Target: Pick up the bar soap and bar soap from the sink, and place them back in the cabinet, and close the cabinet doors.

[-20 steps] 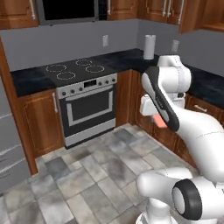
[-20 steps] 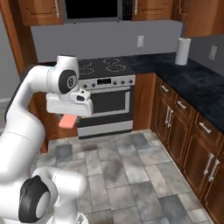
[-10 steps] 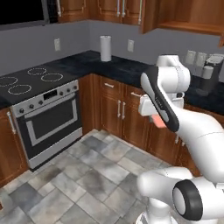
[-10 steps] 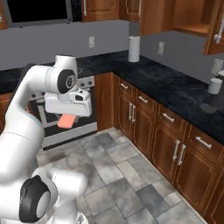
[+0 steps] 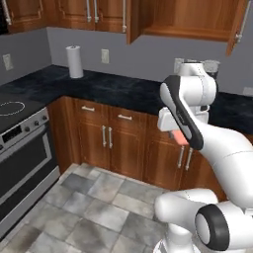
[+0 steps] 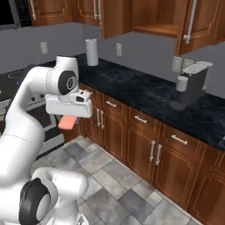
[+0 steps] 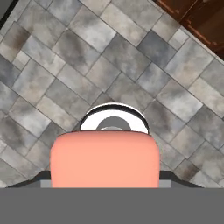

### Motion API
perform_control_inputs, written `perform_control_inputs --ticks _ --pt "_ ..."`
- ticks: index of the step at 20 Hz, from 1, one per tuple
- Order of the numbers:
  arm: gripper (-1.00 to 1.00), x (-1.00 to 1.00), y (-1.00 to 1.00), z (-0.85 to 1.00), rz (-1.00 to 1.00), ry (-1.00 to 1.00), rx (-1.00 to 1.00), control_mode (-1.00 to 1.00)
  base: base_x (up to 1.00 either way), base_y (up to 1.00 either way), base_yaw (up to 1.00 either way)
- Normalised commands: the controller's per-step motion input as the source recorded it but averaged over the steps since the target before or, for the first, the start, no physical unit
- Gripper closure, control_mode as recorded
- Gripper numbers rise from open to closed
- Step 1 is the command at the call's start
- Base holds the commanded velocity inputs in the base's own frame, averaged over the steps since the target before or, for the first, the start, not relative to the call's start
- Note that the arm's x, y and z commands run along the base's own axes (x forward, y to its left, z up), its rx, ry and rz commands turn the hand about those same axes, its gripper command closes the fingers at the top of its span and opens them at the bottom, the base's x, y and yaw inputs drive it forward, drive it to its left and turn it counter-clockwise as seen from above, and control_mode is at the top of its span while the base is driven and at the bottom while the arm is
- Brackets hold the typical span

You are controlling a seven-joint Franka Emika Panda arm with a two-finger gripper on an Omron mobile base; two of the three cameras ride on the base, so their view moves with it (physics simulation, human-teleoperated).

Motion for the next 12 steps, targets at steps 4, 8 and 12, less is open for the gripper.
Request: perform_control_inputs --ticks 4,8,12 --pt "1.00 0.00 0.00 0.00 0.00 0.00 0.00 1.00 0.74 0.38 -0.43" --pt "1.00 0.00 0.00 0.00 0.00 0.00 0.00 1.00 0.71 0.45 -0.38" --pt "1.00 0.00 0.00 0.00 0.00 0.00 0.00 1.00 0.81 0.49 -0.36"
